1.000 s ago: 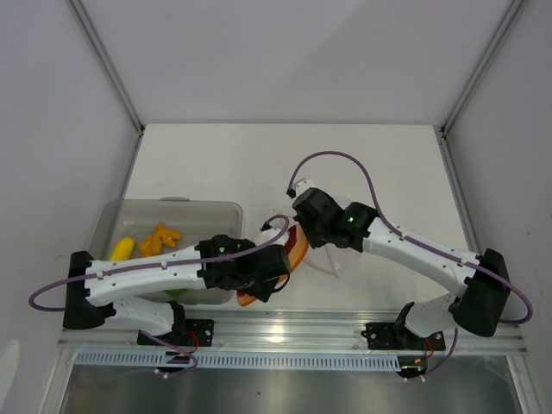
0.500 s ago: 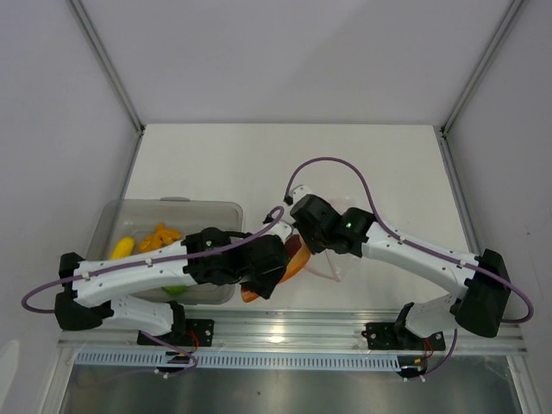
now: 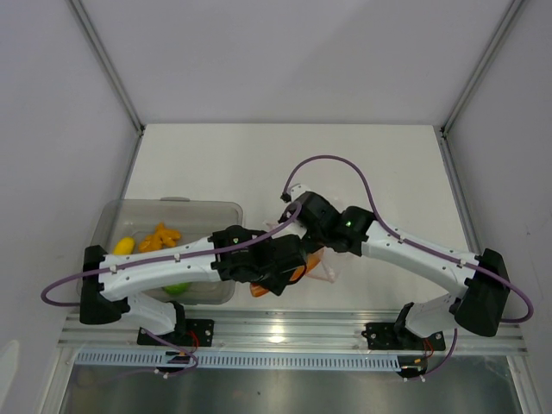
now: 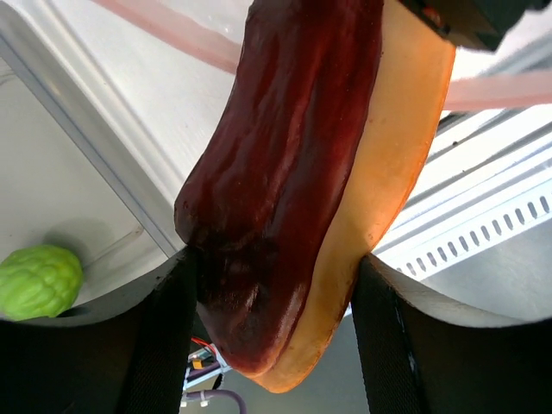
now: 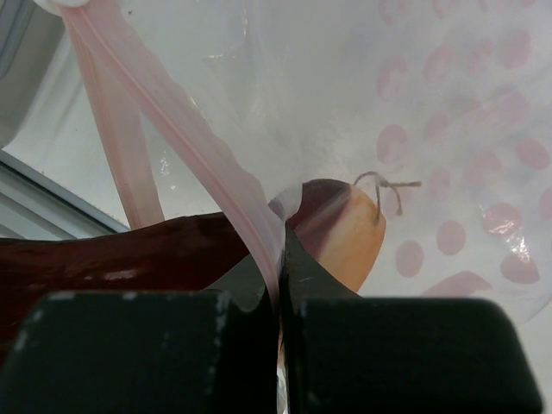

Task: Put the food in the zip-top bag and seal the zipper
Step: Place the fake bread in the zipper food storage bag, then pick up the fake food from the zipper food storage bag.

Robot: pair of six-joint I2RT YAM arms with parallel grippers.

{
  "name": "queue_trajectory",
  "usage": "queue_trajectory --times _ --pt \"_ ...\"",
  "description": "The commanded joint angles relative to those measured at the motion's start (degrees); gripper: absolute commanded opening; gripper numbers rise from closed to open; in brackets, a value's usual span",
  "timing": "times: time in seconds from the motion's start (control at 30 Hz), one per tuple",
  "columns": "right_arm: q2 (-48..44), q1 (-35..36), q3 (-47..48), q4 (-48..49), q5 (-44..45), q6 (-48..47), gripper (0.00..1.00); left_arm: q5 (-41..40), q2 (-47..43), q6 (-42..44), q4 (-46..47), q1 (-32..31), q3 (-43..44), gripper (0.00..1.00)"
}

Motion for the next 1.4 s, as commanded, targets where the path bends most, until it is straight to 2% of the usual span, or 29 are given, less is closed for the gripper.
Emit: queue_trajectory --times 0.0,0.17,0.27,0.37,0.4,0.47,0.53,0.57,0.6,0.67,0.83,1.1,1.37 --pt "1.73 1.35 2.16 1.92 -2.38 1.96 0.00 -4.57 1.11 1.22 8.35 -0.29 3.88 0.02" --pt "1.91 1.00 2.42 2.01 -3.79 4.24 0.00 -9.06 -0.64 -1.51 10.71 -0.29 2.83 0.02" --pt "2.00 0.82 2.16 2.18 -3.88 4.86 0.00 -11.77 -2.13 -3.36 11.33 -0.20 1.16 0.09" --pt "1.91 0.74 1.72 2.27 -3.88 5.04 0.00 -13.71 -5.21 -4.24 14.14 -0.11 -1.39 0.32" --pt "1.91 0.65 1.63 2.27 -3.88 5.04 0.00 -14.41 -7.13 -4.93 15.45 -0.11 -3.05 0.47" --pt "1.73 0.65 1.46 2.44 -4.05 5.22 0.00 -16.17 -9.16 -6.25 16.17 -0.02 -5.25 0.66" --pt "1.38 0.38 1.19 2.44 -4.23 5.22 0.00 -16.97 -12.75 -7.14 18.26 -0.02 -8.85 0.72" --pt "1.29 0.38 1.10 2.71 -4.41 5.22 0.00 -17.58 -14.08 -7.75 19.06 -0.02 -10.00 0.86" --pt "1.12 0.30 0.84 2.80 -4.49 5.22 0.00 -17.93 -15.48 -8.01 19.94 -0.02 -11.05 0.93" --pt "1.12 0.03 0.75 2.80 -4.50 5.13 0.00 -18.29 -20.49 -8.46 22.84 -0.02 -15.62 0.99" --pt "0.94 -0.41 0.31 2.80 -4.67 4.95 0.00 -15.23 -27.36 -3.36 30.31 -0.02 -22.22 0.99" --pt "-0.37 -1.90 0.31 3.15 -7.04 4.78 0.00 -13.55 -33.33 -6.52 31.55 -0.02 -29.86 0.99" --pt "-1.26 -2.87 0.40 3.24 -7.92 4.60 0.00 -4.32 -34.39 -13.36 31.03 -0.02 -33.04 0.86"
